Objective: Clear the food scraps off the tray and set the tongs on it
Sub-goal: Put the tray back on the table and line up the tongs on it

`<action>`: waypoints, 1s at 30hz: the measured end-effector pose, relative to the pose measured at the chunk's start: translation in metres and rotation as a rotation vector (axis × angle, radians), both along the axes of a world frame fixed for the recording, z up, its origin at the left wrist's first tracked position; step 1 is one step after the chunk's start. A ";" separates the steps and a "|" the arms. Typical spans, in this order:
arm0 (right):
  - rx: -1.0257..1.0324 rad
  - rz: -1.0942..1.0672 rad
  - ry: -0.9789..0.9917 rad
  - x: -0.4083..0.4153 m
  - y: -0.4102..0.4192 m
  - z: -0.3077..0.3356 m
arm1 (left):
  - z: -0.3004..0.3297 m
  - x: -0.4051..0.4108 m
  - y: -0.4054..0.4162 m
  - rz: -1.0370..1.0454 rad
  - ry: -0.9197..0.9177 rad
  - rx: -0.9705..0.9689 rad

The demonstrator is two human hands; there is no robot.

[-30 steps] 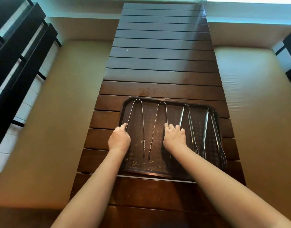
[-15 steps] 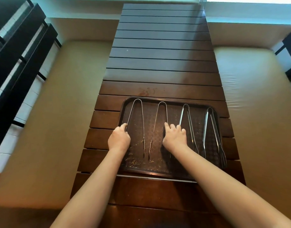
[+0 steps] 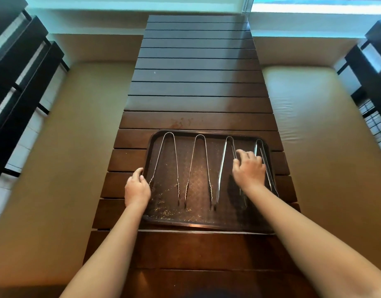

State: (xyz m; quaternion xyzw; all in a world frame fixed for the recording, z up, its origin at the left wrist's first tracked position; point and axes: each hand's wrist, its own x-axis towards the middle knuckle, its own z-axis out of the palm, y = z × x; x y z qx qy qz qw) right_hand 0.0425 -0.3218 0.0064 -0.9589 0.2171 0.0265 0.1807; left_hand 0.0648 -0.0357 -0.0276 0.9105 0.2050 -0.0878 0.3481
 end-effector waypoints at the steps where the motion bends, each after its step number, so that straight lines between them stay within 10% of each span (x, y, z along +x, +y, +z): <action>1: 0.010 -0.058 0.006 -0.004 -0.010 -0.001 | -0.002 -0.001 0.000 0.017 -0.003 -0.052; 11: 0.251 -0.618 0.174 -0.052 -0.090 -0.024 | -0.019 -0.006 0.024 0.123 0.011 -0.286; 17: 0.344 -0.575 0.561 -0.069 -0.100 -0.022 | -0.021 -0.011 0.031 0.119 0.011 -0.312; 22: 0.341 -0.610 0.497 -0.070 -0.112 -0.035 | -0.020 -0.012 0.028 0.172 0.006 -0.330; 30: 0.876 -0.435 0.376 -0.079 -0.120 -0.027 | -0.026 -0.009 0.030 0.215 0.004 -0.365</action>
